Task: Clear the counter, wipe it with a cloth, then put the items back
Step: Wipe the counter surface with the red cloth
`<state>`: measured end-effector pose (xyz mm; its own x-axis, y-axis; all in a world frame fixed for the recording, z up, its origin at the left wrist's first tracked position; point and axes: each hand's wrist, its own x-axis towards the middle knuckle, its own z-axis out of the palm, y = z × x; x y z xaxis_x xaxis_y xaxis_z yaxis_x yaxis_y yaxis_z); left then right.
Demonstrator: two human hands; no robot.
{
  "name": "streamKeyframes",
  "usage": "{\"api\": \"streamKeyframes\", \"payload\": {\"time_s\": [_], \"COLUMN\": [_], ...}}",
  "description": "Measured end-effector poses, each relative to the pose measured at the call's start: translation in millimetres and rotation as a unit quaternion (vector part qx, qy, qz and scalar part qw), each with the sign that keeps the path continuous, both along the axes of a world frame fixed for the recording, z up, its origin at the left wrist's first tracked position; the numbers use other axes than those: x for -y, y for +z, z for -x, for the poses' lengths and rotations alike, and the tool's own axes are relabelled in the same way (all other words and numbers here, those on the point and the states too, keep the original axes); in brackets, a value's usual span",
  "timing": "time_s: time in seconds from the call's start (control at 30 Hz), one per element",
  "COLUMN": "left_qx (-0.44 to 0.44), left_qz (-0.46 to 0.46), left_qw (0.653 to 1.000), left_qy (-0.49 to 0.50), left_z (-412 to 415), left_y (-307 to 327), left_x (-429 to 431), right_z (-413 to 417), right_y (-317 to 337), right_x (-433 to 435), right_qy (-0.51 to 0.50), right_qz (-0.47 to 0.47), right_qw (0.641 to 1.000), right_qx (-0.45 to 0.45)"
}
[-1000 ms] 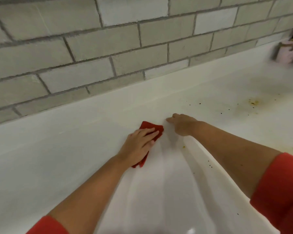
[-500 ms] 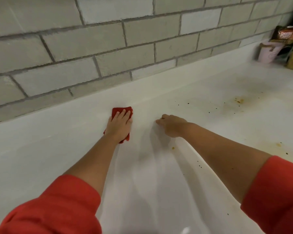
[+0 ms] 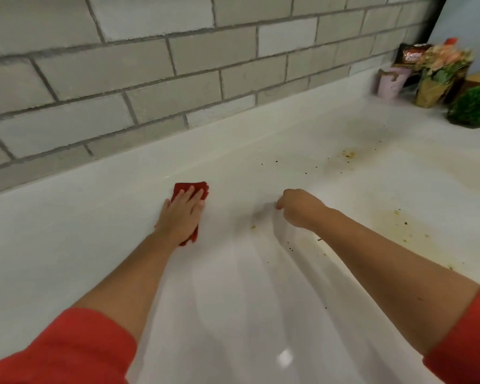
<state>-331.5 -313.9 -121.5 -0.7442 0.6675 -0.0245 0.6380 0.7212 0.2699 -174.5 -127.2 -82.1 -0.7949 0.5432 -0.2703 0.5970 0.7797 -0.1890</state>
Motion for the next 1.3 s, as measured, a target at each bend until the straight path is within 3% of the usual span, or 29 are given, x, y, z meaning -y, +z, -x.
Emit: {"api": "streamKeyframes", "payload": {"time_s": [0.13,0.27,0.43,0.53,0.6,0.67,0.8,0.93,1.0,1.13,1.3], "left_qx": [-0.009,-0.006,0.006,-0.020,0.014,0.017,-0.013,0.030,0.018,-0.007,-0.008], "left_qz": [0.032,0.028,0.000,0.023,0.023,0.031,0.031,0.000,0.009,0.058,0.017], "left_qw": [0.999,0.997,0.982,0.991,0.999,0.999,0.993,0.977,0.981,0.997,0.998], "left_qy": [0.027,-0.074,-0.188,-0.129,-0.036,-0.011,-0.115,-0.210,-0.191,-0.053,0.059], "left_z": [-31,-99,-148,-110,-85,-87,-150,-193,-174,-87,0], "left_y": [-1,0,2,1,5,9,4,7,5,1,-2], "left_x": [-35,-37,19,24,6,-18,-31,16,32,30,16], "right_z": [-9,-18,-21,-24,-24,-22,-22,-24,-25,-23,-25], "right_y": [0,7,12,15,17,17,19,18,16,15,10], "right_x": [2,2,3,3,4,4,3,4,5,3,2], "right_qy": [0.033,0.073,0.095,0.100,0.101,0.102,0.103,0.107,0.105,0.092,0.088], "right_qz": [-0.014,-0.034,-0.035,-0.038,-0.038,-0.038,-0.034,-0.032,-0.031,-0.021,-0.007], "right_qw": [0.999,0.997,0.994,0.993,0.993,0.993,0.993,0.993,0.993,0.995,0.996], "right_qx": [0.010,0.014,0.031,0.049,0.049,0.051,0.049,0.043,0.044,0.034,0.018]}}
